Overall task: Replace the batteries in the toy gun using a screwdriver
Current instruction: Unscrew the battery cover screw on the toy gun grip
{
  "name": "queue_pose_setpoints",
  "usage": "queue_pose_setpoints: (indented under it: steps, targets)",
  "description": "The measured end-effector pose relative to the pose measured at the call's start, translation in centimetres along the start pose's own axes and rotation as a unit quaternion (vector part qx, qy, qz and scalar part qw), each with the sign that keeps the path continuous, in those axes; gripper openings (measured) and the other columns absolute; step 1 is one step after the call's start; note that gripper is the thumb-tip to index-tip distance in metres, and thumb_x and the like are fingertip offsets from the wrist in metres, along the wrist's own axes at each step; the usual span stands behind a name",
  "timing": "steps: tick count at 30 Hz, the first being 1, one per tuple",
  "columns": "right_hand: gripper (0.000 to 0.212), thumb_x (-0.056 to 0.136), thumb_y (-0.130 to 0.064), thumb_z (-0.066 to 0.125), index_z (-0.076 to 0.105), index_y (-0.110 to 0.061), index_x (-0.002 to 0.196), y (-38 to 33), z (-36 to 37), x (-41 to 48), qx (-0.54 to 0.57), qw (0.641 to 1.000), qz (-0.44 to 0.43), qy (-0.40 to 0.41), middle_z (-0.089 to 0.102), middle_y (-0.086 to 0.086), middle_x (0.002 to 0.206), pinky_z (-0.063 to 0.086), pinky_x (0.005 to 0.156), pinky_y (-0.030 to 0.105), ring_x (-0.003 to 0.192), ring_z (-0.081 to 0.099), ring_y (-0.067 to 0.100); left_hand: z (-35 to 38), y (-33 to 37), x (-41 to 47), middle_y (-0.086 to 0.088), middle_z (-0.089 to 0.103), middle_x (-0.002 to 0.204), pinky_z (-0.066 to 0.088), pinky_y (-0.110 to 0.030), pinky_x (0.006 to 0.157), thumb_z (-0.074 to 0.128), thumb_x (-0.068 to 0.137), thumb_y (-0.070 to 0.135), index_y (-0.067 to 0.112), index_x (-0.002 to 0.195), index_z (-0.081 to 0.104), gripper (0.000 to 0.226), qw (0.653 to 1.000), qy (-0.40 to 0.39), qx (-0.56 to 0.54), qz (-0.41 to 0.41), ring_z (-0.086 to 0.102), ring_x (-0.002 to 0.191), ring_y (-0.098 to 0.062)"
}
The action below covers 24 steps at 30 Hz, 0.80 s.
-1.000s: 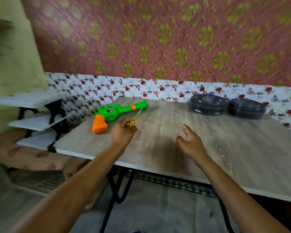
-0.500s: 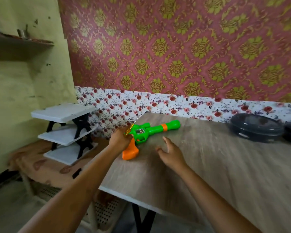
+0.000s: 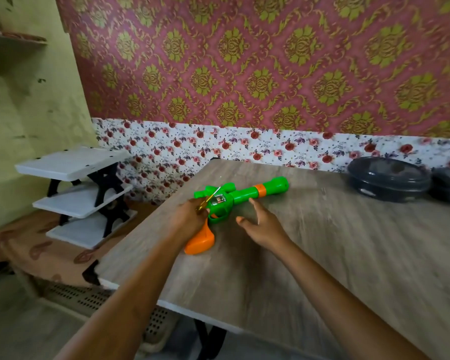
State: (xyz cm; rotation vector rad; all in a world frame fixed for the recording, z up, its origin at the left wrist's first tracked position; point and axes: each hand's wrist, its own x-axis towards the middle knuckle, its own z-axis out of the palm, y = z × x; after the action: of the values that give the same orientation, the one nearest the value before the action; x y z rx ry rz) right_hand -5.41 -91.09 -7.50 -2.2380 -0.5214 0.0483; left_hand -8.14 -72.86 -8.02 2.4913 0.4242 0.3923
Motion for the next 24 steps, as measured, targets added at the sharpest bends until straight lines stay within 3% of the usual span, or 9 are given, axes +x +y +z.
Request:
queue_pose_setpoints:
  steps: [6, 11, 15, 20, 24]
  targets:
    - [0.065, 0.091, -0.03, 0.057, 0.027, -0.014, 0.147, 3.8, -4.7, -6.7, -0.01, 0.999, 0.038, 0.038, 0.034, 0.01, 0.151, 0.029, 0.108, 0.026, 0.137, 0.034, 0.023, 3.2, 5.9, -6.0, -0.016, 0.063, 0.118, 0.045, -0.037, 0.085, 0.051, 0.094, 0.027, 0.02, 0.127, 0.056, 0.034, 0.998, -0.009, 0.012, 0.061, 0.058, 0.108, -0.034]
    - [0.06, 0.089, -0.026, 0.06, 0.037, -0.012, 0.142, 6.1, -9.1, -11.6, 0.006, 0.995, 0.05, 0.083, 0.041, 0.011, 0.146, 0.03, 0.108, 0.028, 0.135, 0.039, 0.023, 6.3, 11.7, -9.9, -0.015, 0.063, 0.117, 0.047, -0.038, 0.085, 0.052, 0.093, 0.026, 0.02, 0.12, 0.06, 0.029, 0.992, -0.054, -0.02, 0.109, 0.058, 0.107, -0.035]
    - [0.049, 0.088, -0.024, 0.062, 0.051, -0.011, 0.133, 8.4, -12.2, -14.9, -0.002, 0.994, 0.061, 0.095, 0.053, 0.011, 0.137, 0.036, 0.107, 0.03, 0.128, 0.048, 0.022, 8.6, 16.5, -12.6, -0.014, 0.061, 0.123, 0.044, -0.033, 0.088, 0.048, 0.095, 0.028, 0.022, 0.126, 0.056, 0.032, 0.988, -0.084, -0.014, 0.13, 0.056, 0.114, -0.033]
    - [0.053, 0.09, -0.026, 0.058, 0.044, -0.012, 0.138, 10.7, -14.0, -16.7, -0.027, 0.988, 0.114, 0.102, 0.05, 0.012, 0.14, 0.035, 0.102, 0.028, 0.129, 0.046, 0.025, 9.1, 18.9, -13.5, -0.016, 0.06, 0.126, 0.042, -0.031, 0.089, 0.048, 0.097, 0.023, 0.014, 0.124, 0.059, 0.031, 0.986, -0.088, -0.08, 0.116, 0.056, 0.116, -0.031]
    - [0.054, 0.093, -0.034, 0.052, 0.041, -0.009, 0.139, 10.7, -13.5, -16.4, -0.028, 0.986, 0.145, 0.074, 0.047, 0.014, 0.141, 0.035, 0.104, 0.032, 0.131, 0.043, 0.029, 9.0, 17.9, -13.4, -0.023, 0.066, 0.111, 0.046, -0.035, 0.083, 0.053, 0.094, 0.022, 0.007, 0.11, 0.066, 0.025, 0.985, -0.073, -0.139, 0.069, 0.06, 0.105, -0.036]
